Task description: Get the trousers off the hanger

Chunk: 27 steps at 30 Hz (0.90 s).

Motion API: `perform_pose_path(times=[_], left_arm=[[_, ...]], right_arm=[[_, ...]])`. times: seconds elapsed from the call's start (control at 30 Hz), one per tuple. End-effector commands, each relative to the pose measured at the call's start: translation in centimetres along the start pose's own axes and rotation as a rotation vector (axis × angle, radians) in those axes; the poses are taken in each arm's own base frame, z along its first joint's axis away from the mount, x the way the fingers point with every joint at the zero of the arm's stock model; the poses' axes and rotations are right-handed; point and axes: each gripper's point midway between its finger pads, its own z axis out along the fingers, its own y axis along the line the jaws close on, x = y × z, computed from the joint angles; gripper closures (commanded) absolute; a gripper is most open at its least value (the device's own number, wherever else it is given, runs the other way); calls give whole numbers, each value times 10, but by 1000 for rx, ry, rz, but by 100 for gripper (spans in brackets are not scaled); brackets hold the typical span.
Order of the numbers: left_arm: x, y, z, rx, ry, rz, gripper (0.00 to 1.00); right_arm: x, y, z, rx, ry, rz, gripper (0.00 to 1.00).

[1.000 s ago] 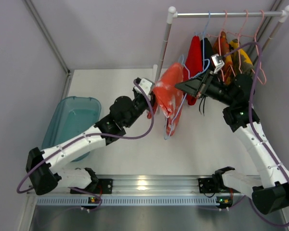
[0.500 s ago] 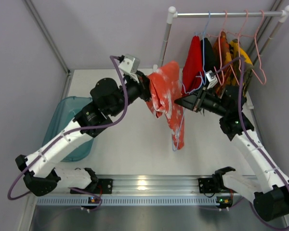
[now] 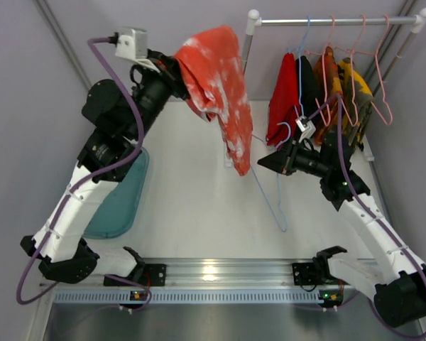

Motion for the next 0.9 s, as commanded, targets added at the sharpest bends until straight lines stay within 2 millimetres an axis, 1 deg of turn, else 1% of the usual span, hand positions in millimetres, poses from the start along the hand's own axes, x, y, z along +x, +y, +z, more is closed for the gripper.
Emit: perform_pose_path(times=[0.0, 0.03, 0.07, 0.1, 0.13, 0.17, 0.2, 0.23, 0.27, 0.3, 0.33, 0.37, 0.4, 0.43, 0.47, 0.5, 0.53, 0.6, 0.63, 0.67, 0.7, 0.73, 0.77, 0.83, 0.87], left_arm=[[-125, 28, -30, -102, -366, -12, 100], [-129, 39, -35, -142, -375, -4, 100], [-137, 54, -46, -193, -395, 24, 100], [-140, 62, -53, -222, -404, 38, 100], [-154, 67, -72, -256, -441, 49, 100], [-150, 88, -79, -326, -439, 86, 100], [-153, 96, -87, -363, -448, 109, 100], [-164, 98, -107, -398, -483, 127, 100], [-171, 117, -125, -493, -516, 161, 100], [-155, 139, -133, -565, -481, 178, 100], [-153, 151, -147, -628, -486, 189, 100], [-165, 162, -181, -734, -544, 213, 100], [-149, 180, -193, -805, -521, 225, 100], [-156, 176, -218, -844, -566, 238, 100], [-154, 187, -236, -924, -578, 267, 100], [-152, 191, -252, -974, -588, 291, 100], [-146, 196, -272, -1032, -594, 312, 100], [-137, 203, -297, -1136, -586, 339, 100], [-133, 206, -316, -1204, -598, 353, 100], [-130, 209, -329, -1260, -610, 352, 100], [-123, 213, -347, -1342, -613, 352, 100], [-124, 208, -367, -1398, -652, 366, 100], [-111, 217, -378, -1451, -647, 356, 100], [-102, 214, -397, -1511, -654, 372, 100], [-94, 220, -402, -1538, -630, 380, 100]], right_arm=[[-2, 10, -6, -17, -15, -81, 100], [-2, 11, -7, -20, -14, -85, 100], [-3, 13, -8, -23, -15, -93, 100], [-3, 14, -8, -22, -14, -92, 100], [-3, 17, -9, -29, -14, -100, 100], [-4, 19, -10, -31, -14, -103, 100], [-4, 19, -10, -30, -12, -102, 100], [-4, 22, -10, -36, -13, -110, 100], [-5, 22, -10, -37, -12, -116, 100], [-4, 23, -10, -37, -9, -116, 100], [-4, 23, -10, -37, -9, -118, 100], [-4, 24, -10, -38, -9, -119, 100], [-4, 24, -10, -41, -7, -118, 100], [-5, 25, -9, -44, -6, -120, 100], [-5, 26, -9, -45, -5, -121, 100], [-4, 27, -8, -49, 0, -120, 100], [-6, 28, -8, -52, 1, -131, 100], [-6, 27, -5, -50, 13, -135, 100], [-7, 28, -4, -53, 22, -142, 100], [-7, 29, -4, -55, 27, -142, 100], [-6, 28, -3, -58, 36, -140, 100], [-6, 29, -2, -61, 38, -140, 100], [-6, 29, -1, -62, 39, -139, 100], [-4, 29, 0, -66, 45, -141, 100], [-3, 29, 0, -65, 52, -140, 100]])
